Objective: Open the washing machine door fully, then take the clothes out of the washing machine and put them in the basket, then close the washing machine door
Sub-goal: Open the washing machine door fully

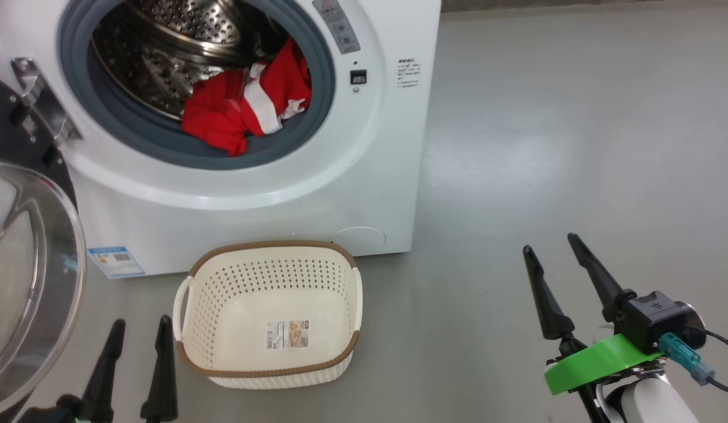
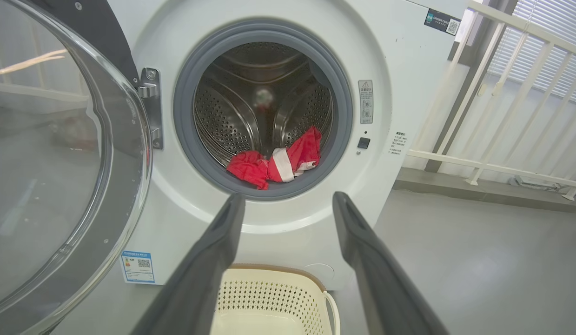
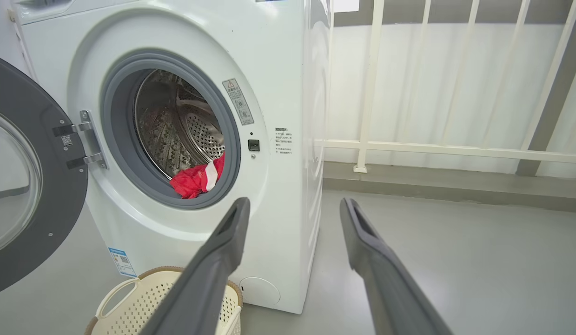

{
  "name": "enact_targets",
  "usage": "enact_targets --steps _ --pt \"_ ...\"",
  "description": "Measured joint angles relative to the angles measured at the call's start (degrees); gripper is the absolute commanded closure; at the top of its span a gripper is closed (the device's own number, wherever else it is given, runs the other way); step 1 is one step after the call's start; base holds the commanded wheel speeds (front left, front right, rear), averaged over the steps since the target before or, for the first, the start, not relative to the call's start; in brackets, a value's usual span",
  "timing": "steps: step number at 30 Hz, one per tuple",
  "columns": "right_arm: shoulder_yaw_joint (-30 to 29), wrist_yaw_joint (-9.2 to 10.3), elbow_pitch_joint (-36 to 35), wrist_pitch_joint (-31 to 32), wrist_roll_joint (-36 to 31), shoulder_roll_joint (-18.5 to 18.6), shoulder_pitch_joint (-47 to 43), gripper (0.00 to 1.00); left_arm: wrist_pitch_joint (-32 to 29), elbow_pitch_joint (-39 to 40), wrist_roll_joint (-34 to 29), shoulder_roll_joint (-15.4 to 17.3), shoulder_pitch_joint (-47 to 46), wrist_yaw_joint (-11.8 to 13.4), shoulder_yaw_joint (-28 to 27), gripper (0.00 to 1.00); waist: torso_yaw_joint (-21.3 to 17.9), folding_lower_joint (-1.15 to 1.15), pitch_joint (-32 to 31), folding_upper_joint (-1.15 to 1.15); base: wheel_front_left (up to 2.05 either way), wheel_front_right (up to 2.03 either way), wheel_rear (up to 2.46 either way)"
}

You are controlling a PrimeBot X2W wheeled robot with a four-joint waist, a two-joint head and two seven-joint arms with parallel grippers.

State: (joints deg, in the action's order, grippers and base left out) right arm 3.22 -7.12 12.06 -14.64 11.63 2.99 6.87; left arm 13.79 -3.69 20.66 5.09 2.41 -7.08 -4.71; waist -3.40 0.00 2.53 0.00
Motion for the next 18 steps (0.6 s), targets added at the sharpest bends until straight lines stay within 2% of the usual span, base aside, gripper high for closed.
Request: enact_targets --steps 8,18 --pt "-2.41 0.0 -2.93 0.0 -0.31 -0.07 -4.14 0.0 0.36 -0.62 -2.01 0.49 1.88 0.0 0.59 0.0 -1.32 0.0 -2.25 0.0 0.0 0.0 0.0" --pt "-2.6 0.0 -4.6 0.0 -1.18 -0.19 -6.91 0.0 0.51 -0.38 -3.08 0.22 4.0 0.08 0.68 0.0 -1.5 0.0 -3.49 0.0 0.0 0.0 0.0"
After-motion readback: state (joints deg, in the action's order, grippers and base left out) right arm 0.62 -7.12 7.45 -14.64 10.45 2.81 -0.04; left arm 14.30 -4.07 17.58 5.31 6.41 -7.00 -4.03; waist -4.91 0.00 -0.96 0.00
